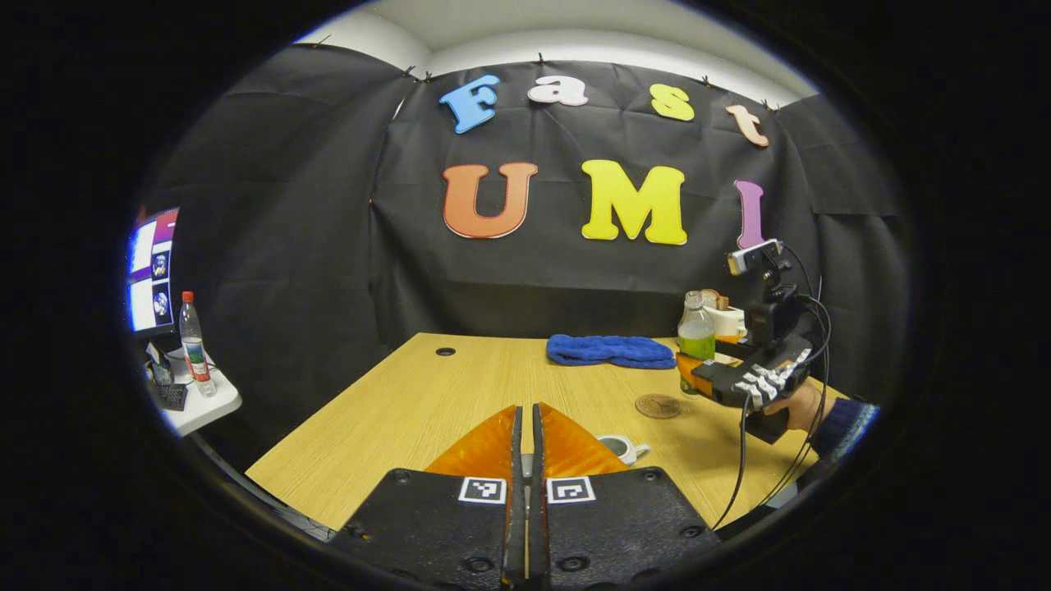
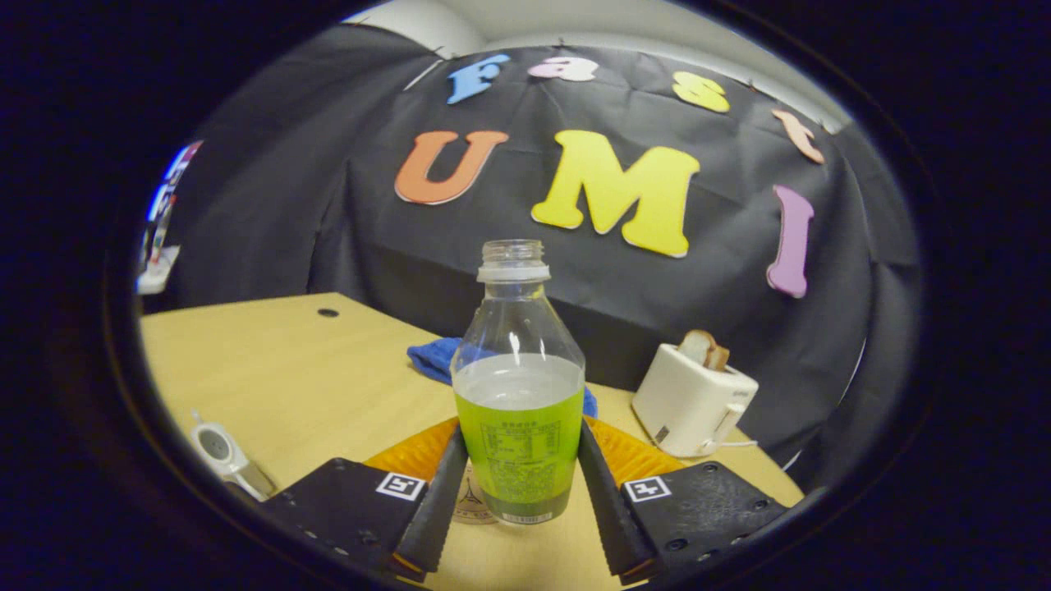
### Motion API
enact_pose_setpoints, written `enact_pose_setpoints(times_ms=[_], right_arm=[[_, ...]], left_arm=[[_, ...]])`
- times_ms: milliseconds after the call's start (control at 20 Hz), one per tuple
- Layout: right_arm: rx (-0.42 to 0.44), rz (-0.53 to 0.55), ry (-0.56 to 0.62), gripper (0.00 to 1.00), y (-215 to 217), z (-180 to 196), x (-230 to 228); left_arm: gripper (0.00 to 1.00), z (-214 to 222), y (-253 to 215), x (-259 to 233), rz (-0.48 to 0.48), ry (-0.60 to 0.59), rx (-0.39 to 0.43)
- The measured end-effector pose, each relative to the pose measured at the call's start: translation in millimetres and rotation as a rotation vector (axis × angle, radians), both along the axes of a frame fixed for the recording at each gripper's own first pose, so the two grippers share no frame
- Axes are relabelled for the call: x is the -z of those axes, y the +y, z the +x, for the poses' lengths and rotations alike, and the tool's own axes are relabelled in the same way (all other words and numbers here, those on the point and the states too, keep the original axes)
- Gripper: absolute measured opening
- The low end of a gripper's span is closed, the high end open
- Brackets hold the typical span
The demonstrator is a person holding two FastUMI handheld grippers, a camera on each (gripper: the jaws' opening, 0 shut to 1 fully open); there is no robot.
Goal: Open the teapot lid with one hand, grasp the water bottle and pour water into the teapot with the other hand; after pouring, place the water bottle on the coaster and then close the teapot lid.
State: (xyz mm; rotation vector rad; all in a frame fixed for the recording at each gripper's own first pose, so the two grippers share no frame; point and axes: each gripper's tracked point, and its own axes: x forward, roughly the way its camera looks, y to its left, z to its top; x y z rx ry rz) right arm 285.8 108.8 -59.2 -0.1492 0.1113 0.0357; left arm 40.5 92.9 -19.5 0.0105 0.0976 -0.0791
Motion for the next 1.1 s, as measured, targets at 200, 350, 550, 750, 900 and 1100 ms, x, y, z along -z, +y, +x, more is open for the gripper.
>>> enact_pose_setpoints(times_ms=[200, 350, 550, 750, 900, 1100], right_arm=[[-0.009, 0.193, 0.060, 0.72, 3.6, 23.6, 20.4], [-0.042, 0.236, 0.079, 0.73, 10.9, 30.5, 26.1], [-0.069, 0.253, 0.068, 0.73, 19.2, 34.6, 27.7], [-0.069, 0.244, 0.058, 0.77, 16.1, 31.8, 24.6], [-0.070, 0.222, 0.038, 0.92, 14.4, 21.3, 17.6], [-0.121, 0.230, 0.007, 0.94, 19.6, -7.9, 12.9]], left_arm=[[0.04, 2.2, -0.3, -0.3, -0.001, -0.004, -0.003], [0.04, 6.3, 5.7, 3.9, -0.016, 0.007, -0.016], [0.04, 8.8, 4.6, 10.8, -0.008, 0.025, -0.017], [0.04, 8.6, 2.2, 10.3, -0.001, 0.026, -0.012], [0.04, 9.1, -1.4, 11.1, 0.005, 0.024, -0.009], [0.04, 19.1, -23.6, 4.4, -0.031, -0.045, 0.064]])
